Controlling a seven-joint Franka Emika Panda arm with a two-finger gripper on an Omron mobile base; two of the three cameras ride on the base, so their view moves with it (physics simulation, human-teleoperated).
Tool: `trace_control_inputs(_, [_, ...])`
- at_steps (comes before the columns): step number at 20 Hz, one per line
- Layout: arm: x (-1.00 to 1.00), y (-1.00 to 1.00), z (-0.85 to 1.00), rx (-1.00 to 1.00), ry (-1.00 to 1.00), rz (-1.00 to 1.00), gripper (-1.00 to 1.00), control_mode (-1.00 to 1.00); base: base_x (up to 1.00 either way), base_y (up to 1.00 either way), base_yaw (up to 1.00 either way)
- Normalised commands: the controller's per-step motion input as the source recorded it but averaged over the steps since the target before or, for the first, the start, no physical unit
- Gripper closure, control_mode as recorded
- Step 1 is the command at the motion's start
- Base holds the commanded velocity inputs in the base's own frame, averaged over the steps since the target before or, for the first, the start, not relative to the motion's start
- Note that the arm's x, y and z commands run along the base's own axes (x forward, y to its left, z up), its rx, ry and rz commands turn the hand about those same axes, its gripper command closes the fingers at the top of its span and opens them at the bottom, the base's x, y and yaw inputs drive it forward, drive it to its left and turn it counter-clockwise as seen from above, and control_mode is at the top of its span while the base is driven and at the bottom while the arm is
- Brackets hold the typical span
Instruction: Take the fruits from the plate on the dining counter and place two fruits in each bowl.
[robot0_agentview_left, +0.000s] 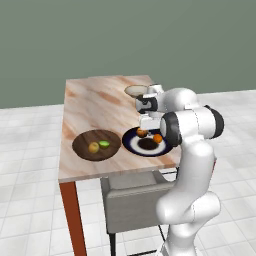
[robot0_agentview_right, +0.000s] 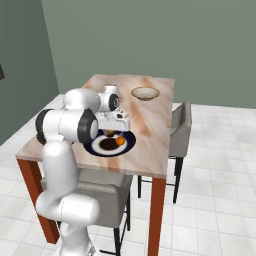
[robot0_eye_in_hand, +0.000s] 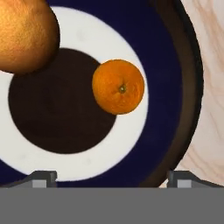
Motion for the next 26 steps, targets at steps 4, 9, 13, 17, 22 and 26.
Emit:
trace_control_inputs(4, [0.58,-0.40,-0.44,0.02,-0.10,0.12,-1.00,-1.00,0.00,0.00,0.00])
trace_control_inputs(9, [0.34,-0.25,-0.22,0.01,-0.11,0.05,-1.00,-1.00,0.00,0.00,0.00])
trace_control_inputs(13, [0.19,-0.01,-0.07,0.00,0.00,0.06,-1.00,-1.00,0.00,0.00,0.00])
trace_control_inputs(17, [-0.03,0.04,0.00,0.00,0.02,0.04,-1.00,-1.00,0.00,0.00,0.00])
trace_control_inputs(22, [0.00,0.16,-0.14,0.00,0.00,0.04,-1.00,-1.00,0.00,0.00,0.00])
trace_control_inputs(26, [0.00,0.08,-0.20,0.00,0.00,0.04,-1.00,-1.00,0.00,0.00,0.00])
